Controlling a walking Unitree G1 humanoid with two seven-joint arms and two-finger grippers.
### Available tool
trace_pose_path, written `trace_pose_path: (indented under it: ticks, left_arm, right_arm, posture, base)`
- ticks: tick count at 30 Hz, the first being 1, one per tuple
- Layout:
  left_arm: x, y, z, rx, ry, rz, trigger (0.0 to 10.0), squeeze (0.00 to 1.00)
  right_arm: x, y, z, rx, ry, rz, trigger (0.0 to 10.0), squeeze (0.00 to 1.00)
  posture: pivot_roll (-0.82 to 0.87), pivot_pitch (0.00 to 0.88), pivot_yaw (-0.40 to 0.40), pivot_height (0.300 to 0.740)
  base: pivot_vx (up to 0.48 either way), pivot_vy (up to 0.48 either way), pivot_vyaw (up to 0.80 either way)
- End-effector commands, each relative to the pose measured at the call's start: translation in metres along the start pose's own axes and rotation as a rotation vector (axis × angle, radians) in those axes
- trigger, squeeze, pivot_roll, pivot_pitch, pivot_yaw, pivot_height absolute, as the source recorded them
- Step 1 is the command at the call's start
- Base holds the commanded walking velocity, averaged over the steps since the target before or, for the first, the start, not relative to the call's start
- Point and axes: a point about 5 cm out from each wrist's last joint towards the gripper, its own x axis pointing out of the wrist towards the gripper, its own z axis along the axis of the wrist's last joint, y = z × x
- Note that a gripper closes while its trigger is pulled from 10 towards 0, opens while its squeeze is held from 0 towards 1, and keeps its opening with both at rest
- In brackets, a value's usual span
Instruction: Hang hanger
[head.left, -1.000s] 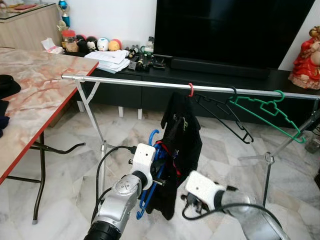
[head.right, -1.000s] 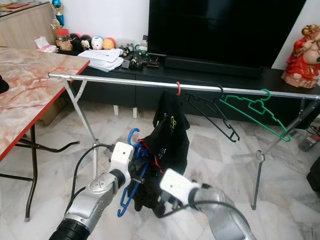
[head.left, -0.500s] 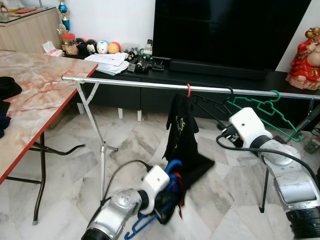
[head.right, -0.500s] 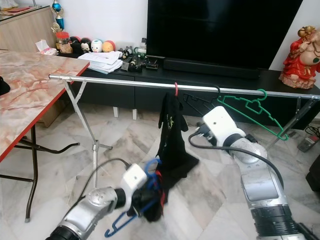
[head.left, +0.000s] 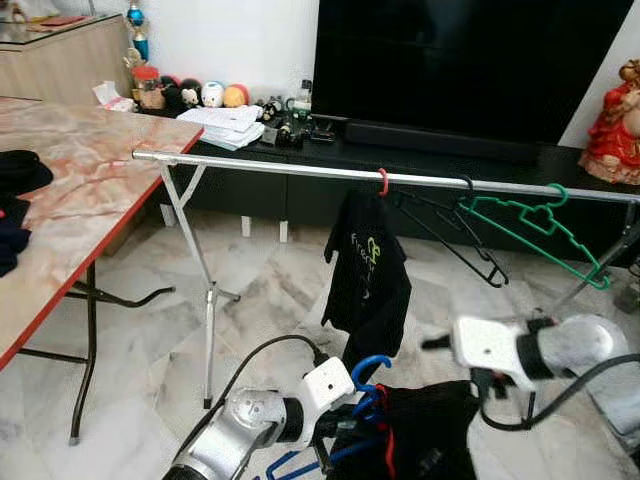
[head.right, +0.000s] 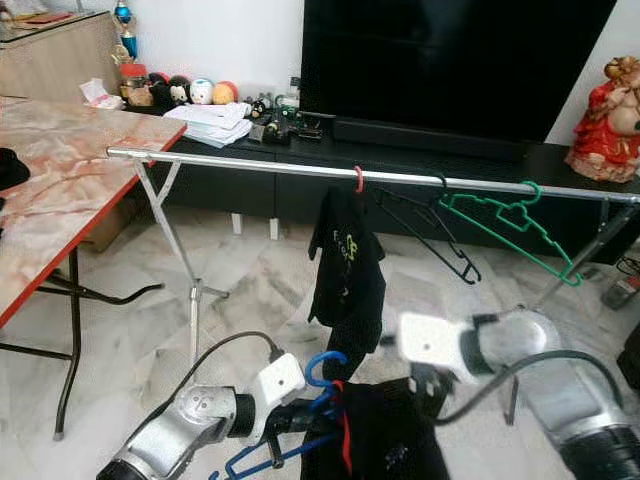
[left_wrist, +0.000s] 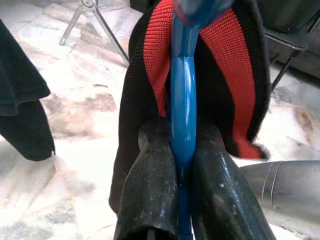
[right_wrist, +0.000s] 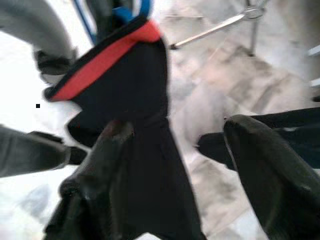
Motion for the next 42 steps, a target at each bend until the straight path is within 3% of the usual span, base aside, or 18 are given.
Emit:
trace_pose_path:
  ticks: [1, 2, 7, 14, 20, 24, 29, 34, 38, 42]
  left_arm:
    - [0.000, -0.004, 0.014, 0.019, -0.052, -0.045, 10.0, 0.00]
    - [0.000, -0.004, 0.014, 0.030, -0.047, -0.050, 10.0, 0.00]
    - [0.001, -0.004, 0.014, 0.052, -0.028, -0.048, 10.0, 0.00]
    - [-0.001, -0.007, 0.018, 0.079, -0.027, -0.085, 10.0, 0.00]
    - [-0.003, -0.013, 0.019, 0.090, -0.020, -0.115, 10.0, 0.00]
    - [-0.003, -0.014, 0.020, 0.100, -0.014, -0.119, 10.0, 0.00]
    - [-0.003, -0.014, 0.022, 0.105, -0.016, -0.118, 10.0, 0.00]
    - [-0.004, -0.014, 0.023, 0.106, -0.012, -0.119, 10.0, 0.00]
    - [-0.005, -0.011, 0.023, 0.105, -0.004, -0.114, 10.0, 0.00]
    - [-0.005, -0.010, 0.022, 0.114, 0.005, -0.107, 10.0, 0.00]
  right_arm:
    - [0.000, -0.003, 0.005, -0.031, -0.032, 0.030, 10.0, 1.00]
    - [0.003, -0.002, 0.003, -0.048, -0.013, 0.049, 10.0, 0.00]
    - [0.012, 0.007, -0.002, -0.106, 0.040, 0.121, 10.0, 0.00]
    - [0.041, 0.029, 0.009, -0.175, -0.056, 0.266, 10.0, 0.00]
    - [0.054, 0.031, 0.011, -0.200, -0.071, 0.269, 10.0, 0.00]
    - [0.061, 0.024, 0.010, -0.225, -0.042, 0.193, 10.0, 0.00]
    - [0.059, 0.010, 0.009, -0.206, -0.033, 0.073, 10.0, 0.00]
    - [0.050, 0.005, 0.011, -0.203, -0.046, 0.040, 10.0, 0.00]
    - [0.046, 0.021, -0.002, -0.199, 0.033, 0.172, 10.0, 0.00]
    - [0.049, 0.027, -0.009, -0.164, 0.057, 0.229, 10.0, 0.00]
  posture:
    - [0.03, 0.000, -0.073, 0.740]
    - [0.03, 0.000, -0.069, 0.740]
    - [0.03, 0.000, -0.065, 0.740]
    - [0.04, 0.000, -0.057, 0.740]
    - [0.05, 0.000, -0.043, 0.740]
    - [0.05, 0.000, -0.043, 0.740]
    - [0.06, 0.000, -0.042, 0.740]
    - [0.05, 0.000, -0.043, 0.740]
    - [0.05, 0.000, -0.044, 0.740]
    - [0.06, 0.000, -0.046, 0.740]
  base:
    - [0.000, 0.000, 0.00]
    - [0.000, 0.000, 0.00]
    - [0.000, 0.000, 0.00]
    - [0.000, 0.000, 0.00]
    - [0.000, 0.000, 0.00]
    - [0.000, 0.000, 0.00]
    - [0.000, 0.000, 0.00]
    - [0.000, 0.000, 0.00]
    - [0.000, 0.000, 0.00]
    - [0.000, 0.000, 0.00]
